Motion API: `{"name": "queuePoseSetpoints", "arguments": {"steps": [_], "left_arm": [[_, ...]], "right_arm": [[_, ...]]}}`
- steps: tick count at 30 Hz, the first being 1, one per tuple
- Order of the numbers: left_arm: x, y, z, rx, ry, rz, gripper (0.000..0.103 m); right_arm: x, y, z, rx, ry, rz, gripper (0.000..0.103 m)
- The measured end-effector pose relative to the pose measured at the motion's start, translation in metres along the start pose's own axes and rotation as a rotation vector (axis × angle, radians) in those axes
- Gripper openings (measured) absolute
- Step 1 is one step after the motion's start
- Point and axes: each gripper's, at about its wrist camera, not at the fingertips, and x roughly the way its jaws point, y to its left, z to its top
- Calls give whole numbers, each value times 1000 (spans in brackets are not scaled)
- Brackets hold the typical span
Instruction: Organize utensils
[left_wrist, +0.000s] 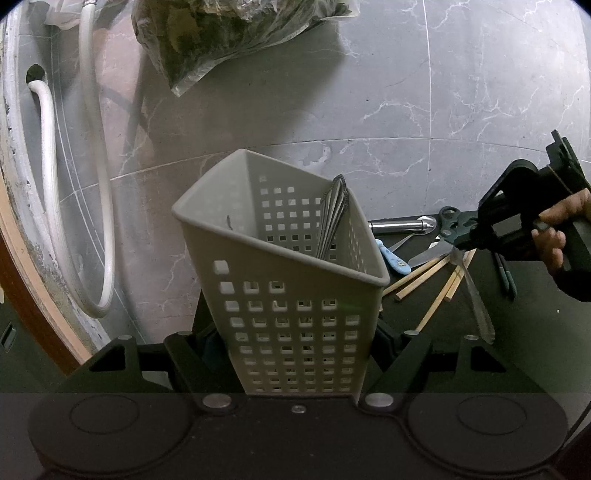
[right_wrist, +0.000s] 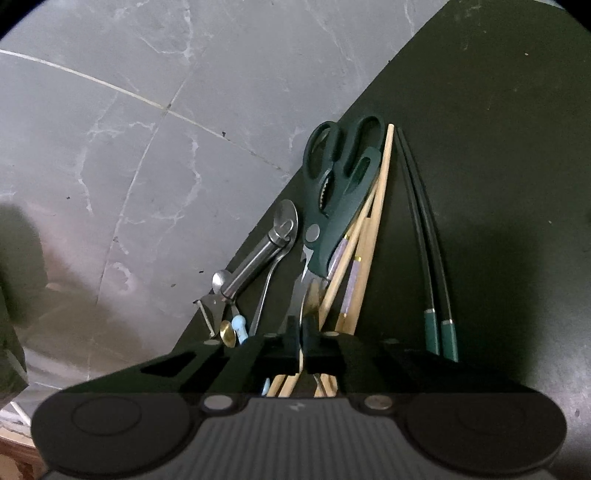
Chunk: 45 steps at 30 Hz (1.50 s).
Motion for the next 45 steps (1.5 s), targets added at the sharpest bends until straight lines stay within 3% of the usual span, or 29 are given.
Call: {"name": "queuePoseSetpoints", "arguments": {"steps": [12, 26, 37, 41, 45], "left_arm": [[0, 0, 0, 0, 0, 0, 77], [0, -2, 1, -1, 0, 2, 77], [-1, -3, 0, 7, -2, -10, 77], [-1, -4, 1, 14, -4, -21, 77], [0, -4, 1, 15, -4, -24, 77]], "right_arm": [[-23, -5, -16, -33, 9, 85, 1], [-50, 23, -29, -213, 3, 238, 1], [-101, 113, -46, -541, -89, 496, 1], [-119, 144, -52, -604, -108, 606, 1], [-125, 165, -58, -647, -118, 663, 1]]}}
